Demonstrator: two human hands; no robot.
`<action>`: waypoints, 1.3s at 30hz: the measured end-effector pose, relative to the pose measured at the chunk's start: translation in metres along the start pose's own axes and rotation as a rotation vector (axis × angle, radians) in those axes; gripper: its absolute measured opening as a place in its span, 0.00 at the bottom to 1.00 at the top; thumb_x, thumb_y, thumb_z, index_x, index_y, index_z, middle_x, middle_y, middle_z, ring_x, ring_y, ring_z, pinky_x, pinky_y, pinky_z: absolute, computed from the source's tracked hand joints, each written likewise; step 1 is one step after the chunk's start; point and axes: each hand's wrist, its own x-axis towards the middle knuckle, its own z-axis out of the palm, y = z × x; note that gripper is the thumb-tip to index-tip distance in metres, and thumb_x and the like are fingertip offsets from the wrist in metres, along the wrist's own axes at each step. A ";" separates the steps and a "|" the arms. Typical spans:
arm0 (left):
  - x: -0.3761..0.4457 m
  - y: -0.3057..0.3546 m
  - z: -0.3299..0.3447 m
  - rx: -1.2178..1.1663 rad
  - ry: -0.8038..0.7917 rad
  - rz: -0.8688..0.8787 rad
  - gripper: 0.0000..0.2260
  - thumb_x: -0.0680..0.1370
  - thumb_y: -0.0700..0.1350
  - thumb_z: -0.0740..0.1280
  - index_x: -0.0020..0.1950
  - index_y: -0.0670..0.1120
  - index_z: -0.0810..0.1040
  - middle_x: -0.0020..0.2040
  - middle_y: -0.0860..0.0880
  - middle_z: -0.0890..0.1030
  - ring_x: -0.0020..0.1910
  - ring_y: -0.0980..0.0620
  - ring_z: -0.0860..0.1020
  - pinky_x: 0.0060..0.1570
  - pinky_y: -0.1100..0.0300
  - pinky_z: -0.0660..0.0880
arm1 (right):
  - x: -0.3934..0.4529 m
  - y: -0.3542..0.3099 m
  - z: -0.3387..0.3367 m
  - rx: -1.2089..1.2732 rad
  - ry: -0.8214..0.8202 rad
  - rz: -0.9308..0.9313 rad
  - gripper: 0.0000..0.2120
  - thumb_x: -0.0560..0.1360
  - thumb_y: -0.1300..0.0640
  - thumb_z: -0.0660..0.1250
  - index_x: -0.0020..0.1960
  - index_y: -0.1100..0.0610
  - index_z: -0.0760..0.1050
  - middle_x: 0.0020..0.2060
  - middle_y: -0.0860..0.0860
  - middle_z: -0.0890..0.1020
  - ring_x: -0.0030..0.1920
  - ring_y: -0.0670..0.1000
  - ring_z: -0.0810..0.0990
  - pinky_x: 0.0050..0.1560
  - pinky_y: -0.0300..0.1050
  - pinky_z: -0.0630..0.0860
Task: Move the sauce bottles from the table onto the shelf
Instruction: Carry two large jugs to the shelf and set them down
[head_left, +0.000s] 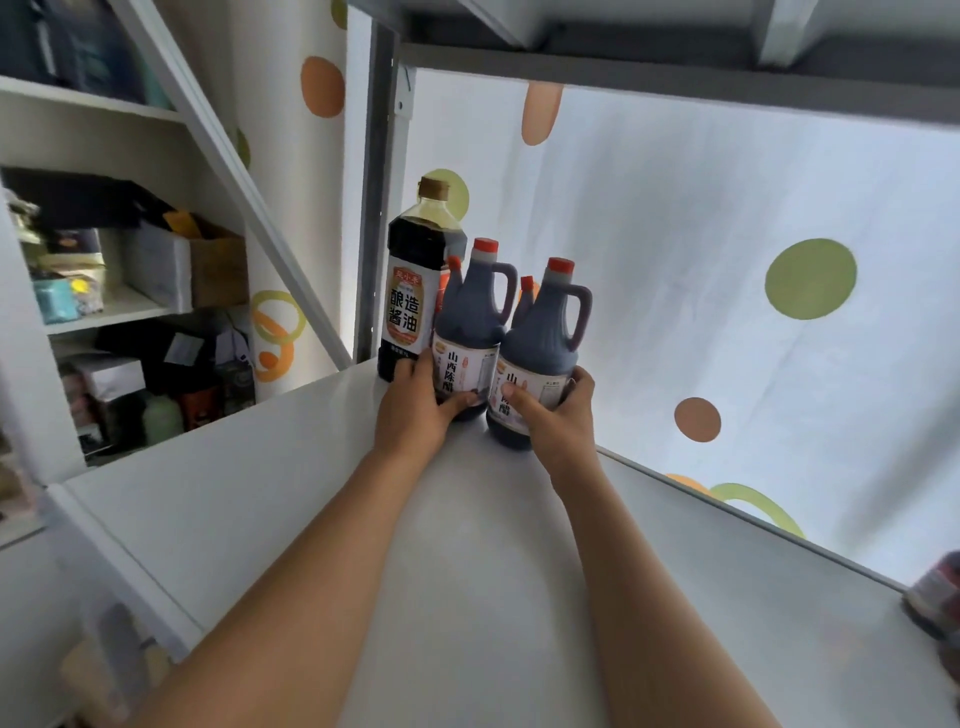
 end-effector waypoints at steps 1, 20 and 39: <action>-0.001 0.001 0.001 0.008 -0.009 -0.004 0.34 0.72 0.55 0.74 0.73 0.47 0.65 0.65 0.43 0.71 0.64 0.42 0.73 0.61 0.51 0.72 | 0.000 0.001 0.001 -0.002 0.002 0.000 0.30 0.71 0.58 0.76 0.65 0.50 0.61 0.52 0.43 0.78 0.48 0.40 0.80 0.39 0.32 0.78; -0.047 0.005 -0.029 0.664 -0.412 0.056 0.22 0.82 0.52 0.52 0.72 0.42 0.65 0.69 0.41 0.70 0.68 0.42 0.67 0.70 0.45 0.59 | -0.051 0.001 -0.009 -0.885 -0.033 0.156 0.26 0.71 0.41 0.69 0.61 0.54 0.65 0.63 0.56 0.77 0.62 0.60 0.76 0.52 0.47 0.70; -0.191 0.038 -0.103 0.667 -0.483 0.078 0.22 0.83 0.50 0.47 0.74 0.44 0.65 0.75 0.44 0.64 0.72 0.46 0.63 0.71 0.51 0.58 | -0.212 -0.059 -0.061 -1.252 -0.497 0.132 0.33 0.82 0.39 0.44 0.81 0.56 0.46 0.80 0.54 0.47 0.80 0.53 0.44 0.77 0.54 0.41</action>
